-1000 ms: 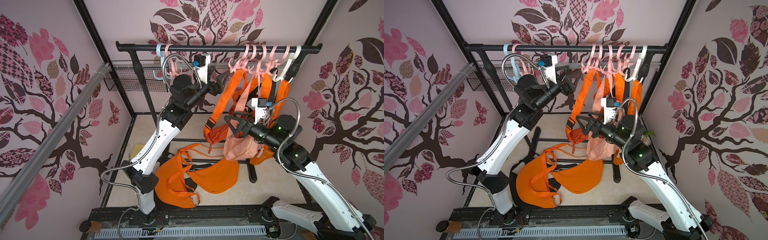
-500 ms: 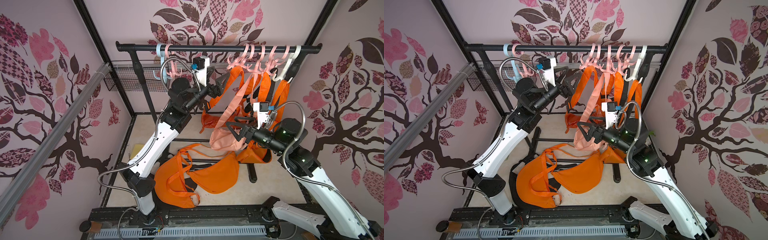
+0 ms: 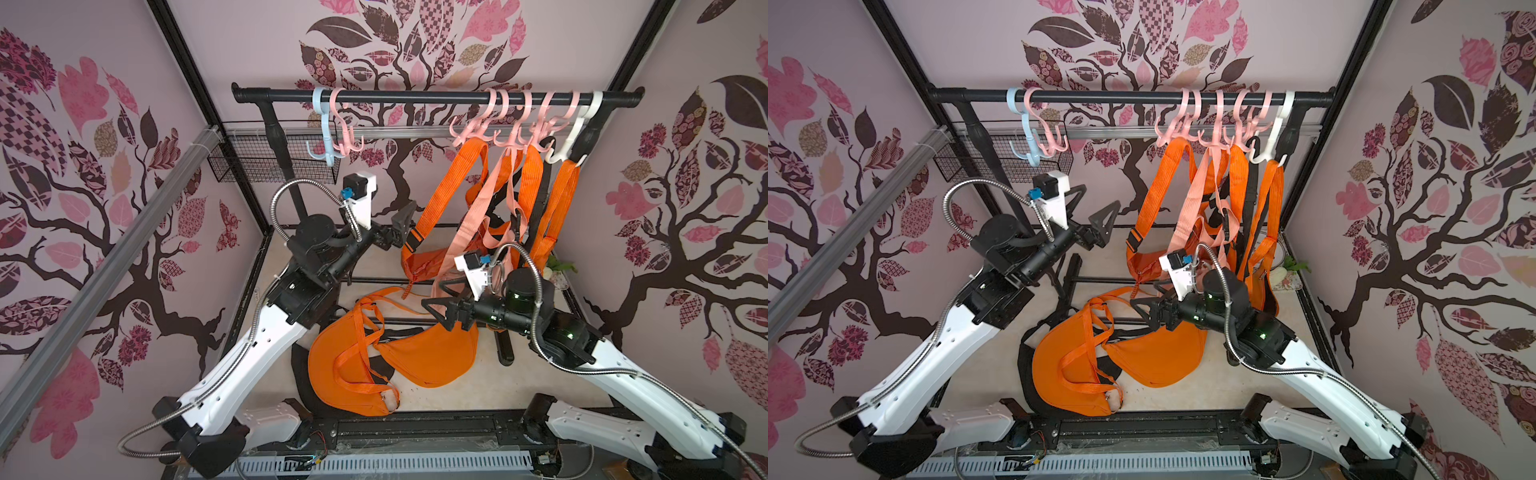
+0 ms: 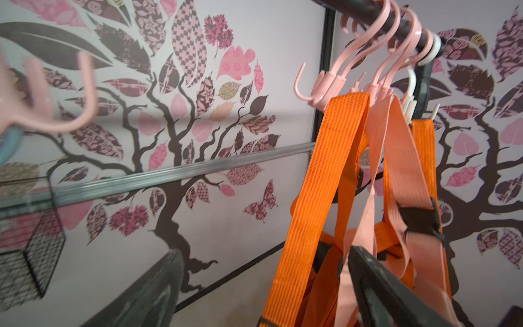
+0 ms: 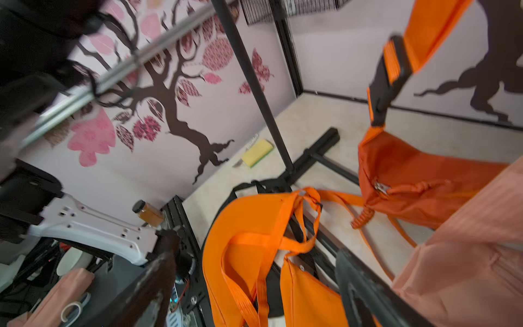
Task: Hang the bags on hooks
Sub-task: Adjust the hook on the clothesline, then pick up the bag from the bag.
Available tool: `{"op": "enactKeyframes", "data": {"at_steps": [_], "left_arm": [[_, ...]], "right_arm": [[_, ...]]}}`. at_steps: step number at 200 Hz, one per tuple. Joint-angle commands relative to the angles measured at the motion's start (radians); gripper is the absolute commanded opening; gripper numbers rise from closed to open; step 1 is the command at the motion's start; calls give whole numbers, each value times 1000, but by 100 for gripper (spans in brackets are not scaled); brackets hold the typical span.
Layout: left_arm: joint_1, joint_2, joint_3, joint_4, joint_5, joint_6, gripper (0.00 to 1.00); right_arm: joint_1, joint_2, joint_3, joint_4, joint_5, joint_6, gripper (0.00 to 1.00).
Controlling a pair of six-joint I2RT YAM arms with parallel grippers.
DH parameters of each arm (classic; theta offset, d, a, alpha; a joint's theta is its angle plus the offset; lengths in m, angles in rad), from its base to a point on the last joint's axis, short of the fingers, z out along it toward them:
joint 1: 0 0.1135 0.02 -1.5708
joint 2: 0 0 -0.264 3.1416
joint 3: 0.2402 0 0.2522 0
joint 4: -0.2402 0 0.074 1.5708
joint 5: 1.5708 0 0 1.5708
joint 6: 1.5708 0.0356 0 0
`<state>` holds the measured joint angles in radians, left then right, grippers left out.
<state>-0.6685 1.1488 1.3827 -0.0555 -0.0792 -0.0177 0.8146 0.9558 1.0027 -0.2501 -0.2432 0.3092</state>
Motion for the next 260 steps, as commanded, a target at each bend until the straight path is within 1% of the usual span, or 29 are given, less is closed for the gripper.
{"op": "enactKeyframes", "data": {"at_steps": [1,13,43,61,77,85,95,106,118,131,156,169,184,193,221,241,260], "left_arm": [[2,-121,-156,-93,-148,31,98],[6,-192,-225,-136,-205,20,98],[19,-346,-353,-253,-320,-50,98],[36,-433,-444,-248,-401,-70,98],[50,-487,-509,-235,-479,-81,98],[56,-508,-534,-225,-506,-82,98],[57,-534,-562,-207,-533,-81,98],[57,-560,-590,-180,-558,-75,98],[57,-582,-603,-180,-574,-77,98],[54,-598,-612,-183,-586,-73,98],[52,-606,-620,-168,-602,-56,98],[52,-604,-618,-172,-599,-56,98],[50,-607,-619,-176,-599,-57,98],[47,-609,-619,-175,-598,-54,98],[45,-606,-619,-175,-595,-51,98],[45,-609,-617,-177,-589,-50,98],[45,-609,-619,-176,-595,-47,98]], "right_arm": [[55,36,-39,37,9,-41,90],[103,69,-63,36,53,-58,89],[192,177,-159,121,69,-71,87],[240,269,-190,204,85,-60,84],[247,357,-214,335,29,-2,80],[249,403,-222,401,27,27,77],[250,473,-210,459,21,51,74],[259,550,-169,484,4,73,70],[284,613,-130,504,-13,78,69],[317,666,-115,521,25,62,68],[347,779,-84,538,37,70,61],[354,811,-90,553,88,73,60],[354,842,-92,550,195,83,54],[354,857,-81,530,240,81,52],[354,898,-49,503,338,98,51],[354,938,-23,512,314,102,51],[354,971,-7,519,282,115,48]]}}
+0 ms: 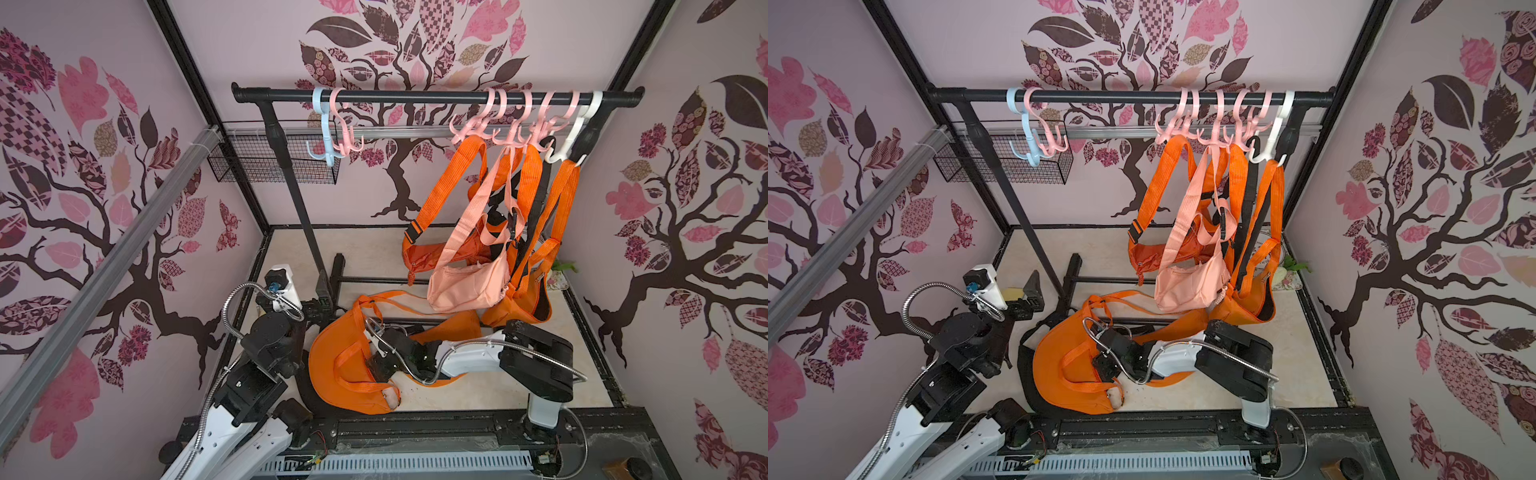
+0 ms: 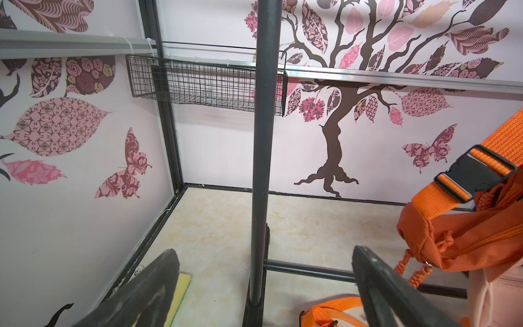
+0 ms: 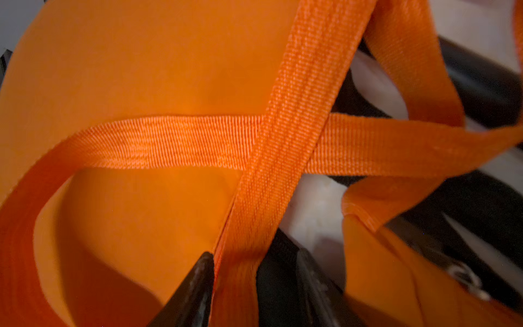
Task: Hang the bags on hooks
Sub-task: Pick up the bag from the bag.
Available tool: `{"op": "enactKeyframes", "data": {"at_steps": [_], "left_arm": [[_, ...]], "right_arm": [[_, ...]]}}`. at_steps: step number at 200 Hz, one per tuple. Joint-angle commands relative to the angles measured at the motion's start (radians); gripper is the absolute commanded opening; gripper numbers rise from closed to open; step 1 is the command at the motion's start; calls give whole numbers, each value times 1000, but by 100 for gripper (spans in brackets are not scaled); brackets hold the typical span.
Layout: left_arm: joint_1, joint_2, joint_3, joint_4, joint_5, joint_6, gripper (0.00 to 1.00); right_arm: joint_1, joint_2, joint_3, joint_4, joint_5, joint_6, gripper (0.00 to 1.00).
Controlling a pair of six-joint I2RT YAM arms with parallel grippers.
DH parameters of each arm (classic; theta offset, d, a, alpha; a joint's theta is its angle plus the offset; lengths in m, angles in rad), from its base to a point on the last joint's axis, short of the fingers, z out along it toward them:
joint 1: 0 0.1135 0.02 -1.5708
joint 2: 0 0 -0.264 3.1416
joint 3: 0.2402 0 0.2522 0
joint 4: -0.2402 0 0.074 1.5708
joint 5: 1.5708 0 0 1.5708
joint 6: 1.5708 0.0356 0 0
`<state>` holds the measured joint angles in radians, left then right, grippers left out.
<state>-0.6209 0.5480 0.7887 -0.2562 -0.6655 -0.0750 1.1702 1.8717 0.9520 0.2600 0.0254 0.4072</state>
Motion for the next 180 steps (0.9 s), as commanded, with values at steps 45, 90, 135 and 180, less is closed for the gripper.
{"op": "enactKeyframes", "data": {"at_steps": [45,90,135,180], "left_arm": [[-8,-2,-27,25,-6,15,98],[-21,-7,-32,34,51,44,98],[-92,-69,-31,34,295,123,98],[-131,-121,-30,-44,643,122,97]], "right_arm": [[-1,9,51,-24,34,6,18],[-1,-243,52,-134,47,-81,0],[-1,-532,61,-210,28,-160,0],[-1,-666,148,-315,-61,-209,0]]}}
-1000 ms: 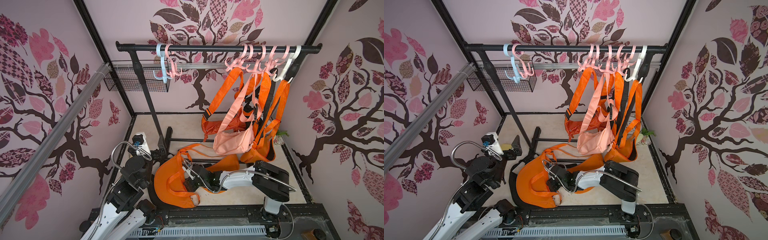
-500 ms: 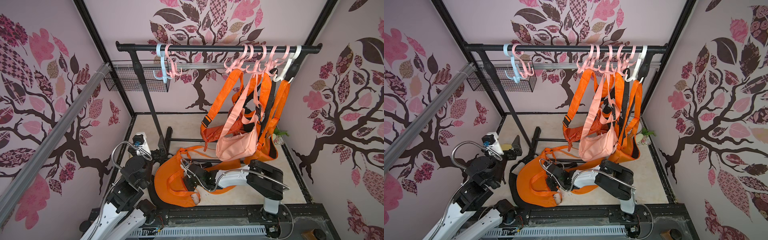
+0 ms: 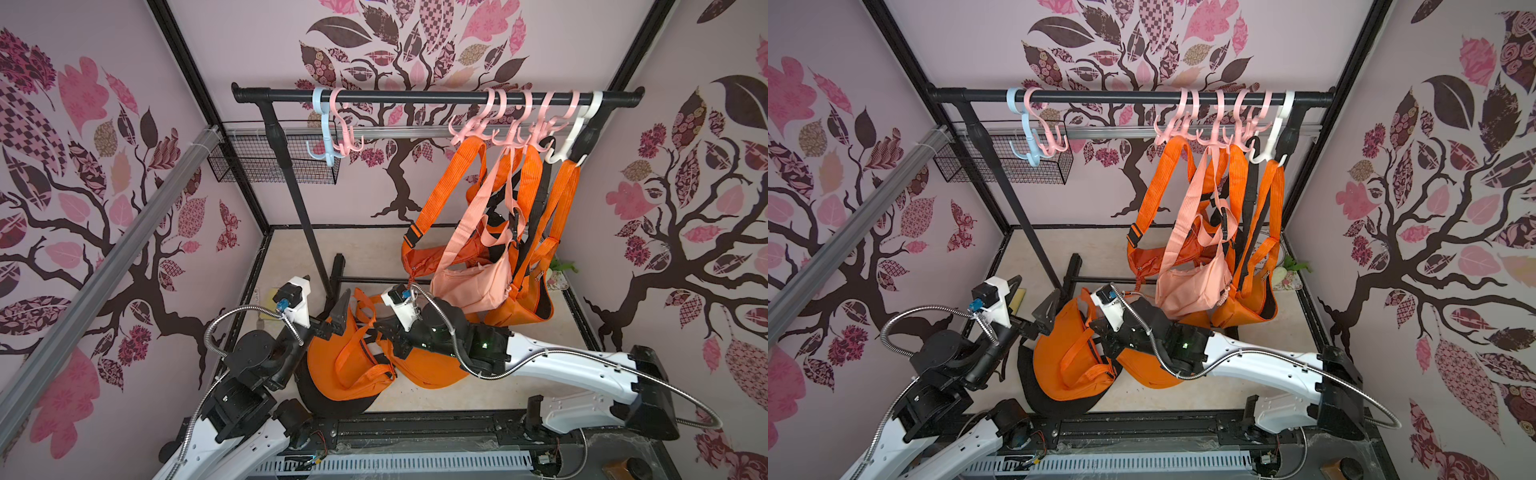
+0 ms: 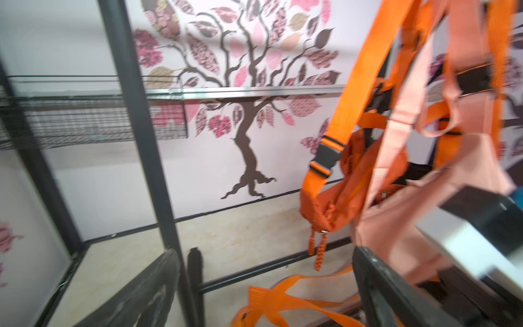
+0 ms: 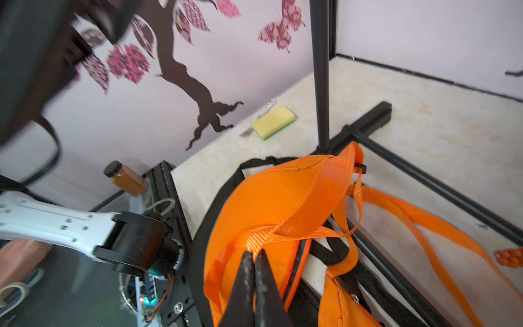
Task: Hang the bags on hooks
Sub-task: Pick up the bag from the bag.
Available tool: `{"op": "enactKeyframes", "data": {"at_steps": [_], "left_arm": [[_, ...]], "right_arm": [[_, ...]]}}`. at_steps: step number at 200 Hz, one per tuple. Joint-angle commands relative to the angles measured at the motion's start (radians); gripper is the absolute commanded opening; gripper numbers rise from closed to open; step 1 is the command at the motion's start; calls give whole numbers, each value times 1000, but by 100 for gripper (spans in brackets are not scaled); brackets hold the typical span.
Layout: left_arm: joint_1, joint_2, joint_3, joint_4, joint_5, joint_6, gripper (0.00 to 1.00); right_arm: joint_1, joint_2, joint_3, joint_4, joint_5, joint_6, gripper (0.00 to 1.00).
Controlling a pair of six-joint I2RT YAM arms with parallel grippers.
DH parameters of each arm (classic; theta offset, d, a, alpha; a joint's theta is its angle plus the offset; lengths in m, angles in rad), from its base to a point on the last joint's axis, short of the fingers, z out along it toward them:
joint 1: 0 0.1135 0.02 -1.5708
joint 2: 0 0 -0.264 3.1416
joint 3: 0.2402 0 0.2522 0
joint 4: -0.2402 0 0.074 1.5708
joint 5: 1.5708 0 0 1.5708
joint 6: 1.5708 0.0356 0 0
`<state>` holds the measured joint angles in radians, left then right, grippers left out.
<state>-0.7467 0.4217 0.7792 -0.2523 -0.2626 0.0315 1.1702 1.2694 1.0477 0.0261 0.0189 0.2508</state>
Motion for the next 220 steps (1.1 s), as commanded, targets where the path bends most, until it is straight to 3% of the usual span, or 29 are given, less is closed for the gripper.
{"op": "enactKeyframes", "data": {"at_steps": [1,31,79,100,143,185,200,220], "left_arm": [[-4,7,-19,-49,243,17,97],[-3,54,5,-150,376,37,93],[-4,97,13,-151,244,82,93],[-4,167,46,-138,262,89,92],[-4,281,94,-40,325,90,90],[-3,337,114,23,473,28,89],[-4,333,102,40,484,15,79],[-4,341,135,-37,432,40,49]], "right_arm": [[-1,-66,55,-83,-56,-54,0],[-1,-107,124,-141,-86,-77,0],[-1,-143,230,-226,-227,-115,0],[-1,-148,258,-254,-284,-122,0],[-1,-164,277,-291,-370,-127,0],[-1,-175,283,-319,-376,-134,0],[-1,-182,289,-330,-371,-136,0],[-1,-220,306,-361,-306,-150,0]]}}
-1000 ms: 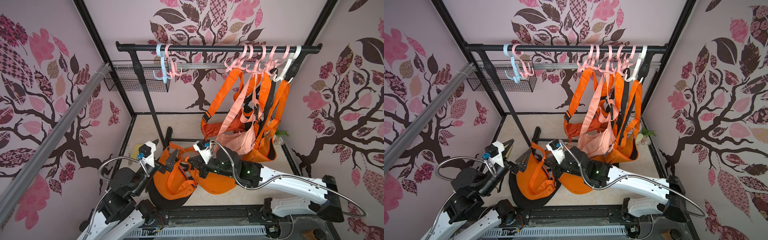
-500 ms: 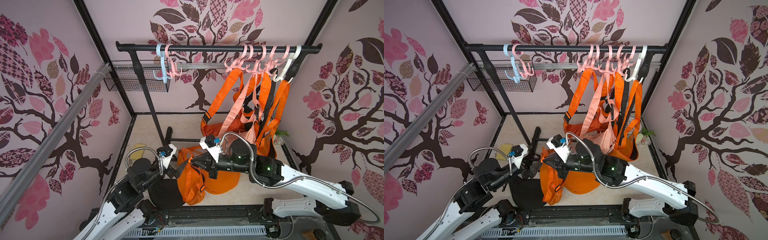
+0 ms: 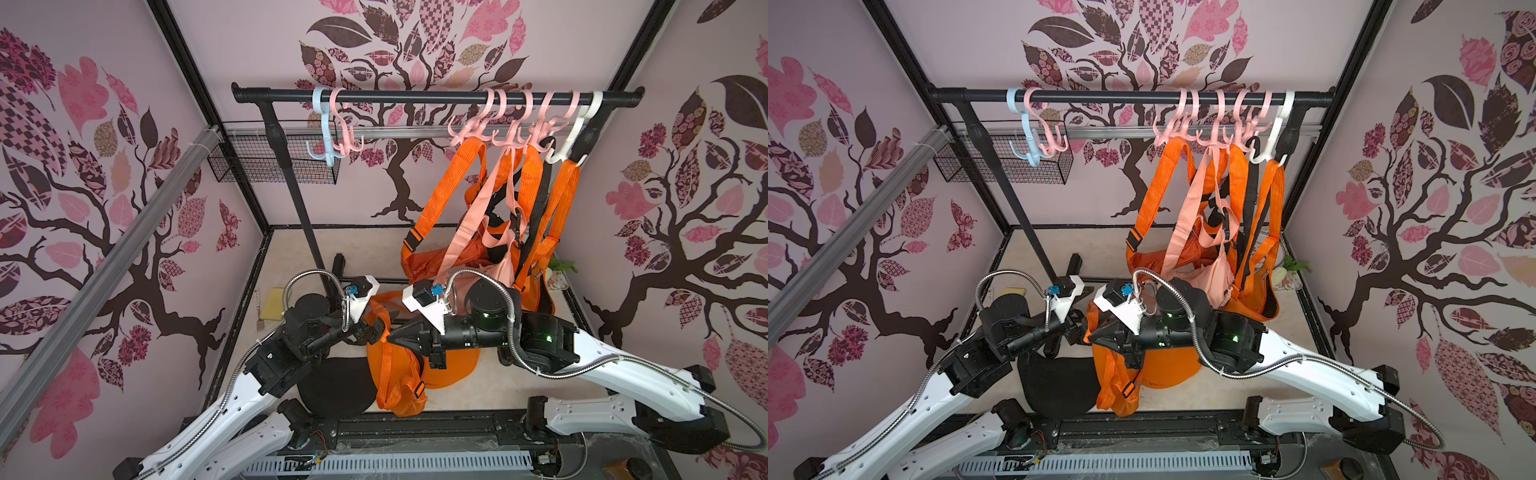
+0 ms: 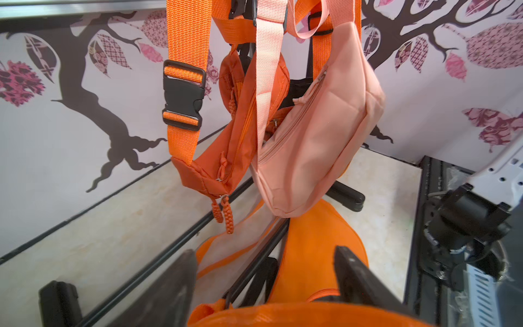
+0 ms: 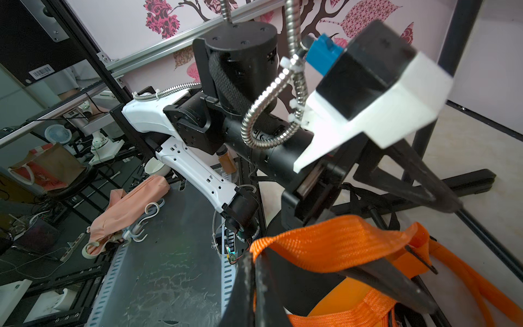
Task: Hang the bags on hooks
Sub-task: Pick up the bag from the bag.
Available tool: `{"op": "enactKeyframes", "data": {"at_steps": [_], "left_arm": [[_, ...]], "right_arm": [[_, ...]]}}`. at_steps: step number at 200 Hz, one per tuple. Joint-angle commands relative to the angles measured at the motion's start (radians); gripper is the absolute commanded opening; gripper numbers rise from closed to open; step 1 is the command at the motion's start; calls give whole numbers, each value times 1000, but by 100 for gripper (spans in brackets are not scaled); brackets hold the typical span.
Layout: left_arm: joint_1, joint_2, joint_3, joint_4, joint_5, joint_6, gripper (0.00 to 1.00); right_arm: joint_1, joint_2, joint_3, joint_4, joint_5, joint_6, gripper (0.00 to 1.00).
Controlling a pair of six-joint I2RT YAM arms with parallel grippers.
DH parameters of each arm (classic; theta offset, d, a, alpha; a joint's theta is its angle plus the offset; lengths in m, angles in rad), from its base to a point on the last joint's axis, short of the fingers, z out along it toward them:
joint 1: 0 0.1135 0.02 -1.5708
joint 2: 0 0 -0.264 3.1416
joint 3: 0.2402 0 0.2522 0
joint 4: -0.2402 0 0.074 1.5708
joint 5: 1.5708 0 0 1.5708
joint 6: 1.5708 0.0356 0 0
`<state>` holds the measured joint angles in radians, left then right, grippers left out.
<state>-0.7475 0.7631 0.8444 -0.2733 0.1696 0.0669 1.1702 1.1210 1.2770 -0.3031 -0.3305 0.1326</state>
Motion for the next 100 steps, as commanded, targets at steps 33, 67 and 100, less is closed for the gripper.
{"op": "enactKeyframes", "data": {"at_steps": [33,67,100], "left_arm": [[-3,-25,113,-89,-90,46,15],[-3,95,321,-129,-138,51,0],[-2,306,643,-169,-214,73,0]], "right_arm": [[-4,-173,108,-57,272,-83,0],[-9,-159,223,-56,439,-122,0],[-39,-101,367,-14,527,-148,0]]}}
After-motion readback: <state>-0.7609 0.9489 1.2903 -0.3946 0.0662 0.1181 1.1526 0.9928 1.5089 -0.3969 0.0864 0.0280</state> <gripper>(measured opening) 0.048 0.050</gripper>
